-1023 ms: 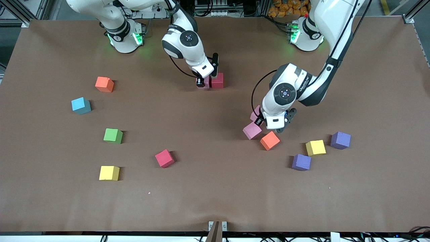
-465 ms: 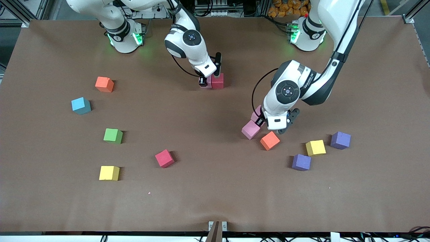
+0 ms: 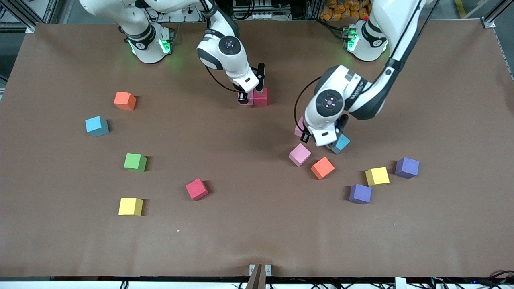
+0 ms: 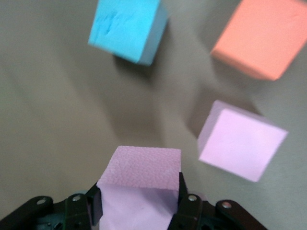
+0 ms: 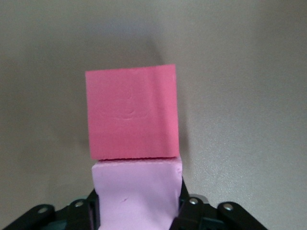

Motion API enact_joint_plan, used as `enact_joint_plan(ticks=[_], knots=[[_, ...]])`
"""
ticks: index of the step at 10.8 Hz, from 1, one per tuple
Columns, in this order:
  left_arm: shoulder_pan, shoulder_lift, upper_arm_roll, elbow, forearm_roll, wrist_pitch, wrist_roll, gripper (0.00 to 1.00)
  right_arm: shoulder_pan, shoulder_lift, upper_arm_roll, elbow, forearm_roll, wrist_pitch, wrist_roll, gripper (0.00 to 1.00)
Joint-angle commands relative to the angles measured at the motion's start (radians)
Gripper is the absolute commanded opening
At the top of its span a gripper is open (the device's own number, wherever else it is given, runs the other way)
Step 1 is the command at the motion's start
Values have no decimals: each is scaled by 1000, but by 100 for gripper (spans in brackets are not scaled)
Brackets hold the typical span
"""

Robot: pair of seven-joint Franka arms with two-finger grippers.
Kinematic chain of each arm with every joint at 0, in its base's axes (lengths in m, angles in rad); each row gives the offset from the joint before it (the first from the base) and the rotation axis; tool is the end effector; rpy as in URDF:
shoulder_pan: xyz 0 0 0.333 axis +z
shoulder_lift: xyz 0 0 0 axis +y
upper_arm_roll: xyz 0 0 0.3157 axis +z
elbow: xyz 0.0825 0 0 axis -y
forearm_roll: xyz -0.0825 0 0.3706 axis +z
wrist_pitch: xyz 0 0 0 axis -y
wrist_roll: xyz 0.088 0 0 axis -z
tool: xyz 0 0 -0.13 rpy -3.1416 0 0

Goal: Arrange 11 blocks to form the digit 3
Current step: 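Carry the pink cube with the left gripper to the red cube's other side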

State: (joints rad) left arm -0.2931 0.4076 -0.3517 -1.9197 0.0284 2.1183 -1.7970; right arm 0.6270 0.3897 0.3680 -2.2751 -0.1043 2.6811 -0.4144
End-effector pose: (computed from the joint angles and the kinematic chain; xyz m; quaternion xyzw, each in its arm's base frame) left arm 0.4747 -0.3469 0.2639 -0.8345 -0.5403 0.0859 0.0661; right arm 0.2833 0.4523 0.1880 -0.7397 -0.6711 -0.0101 0.0490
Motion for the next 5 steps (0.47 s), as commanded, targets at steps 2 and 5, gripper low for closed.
enact_joint_plan(ticks=[2,5], knots=[[2,-49,-65,-122,15,21,-192,16,8,31,-3,22,-22,10,26,79],[3,-98,-114,-267,10,214,-351,17,8,31,-1,23,-14,-1,46,81]])
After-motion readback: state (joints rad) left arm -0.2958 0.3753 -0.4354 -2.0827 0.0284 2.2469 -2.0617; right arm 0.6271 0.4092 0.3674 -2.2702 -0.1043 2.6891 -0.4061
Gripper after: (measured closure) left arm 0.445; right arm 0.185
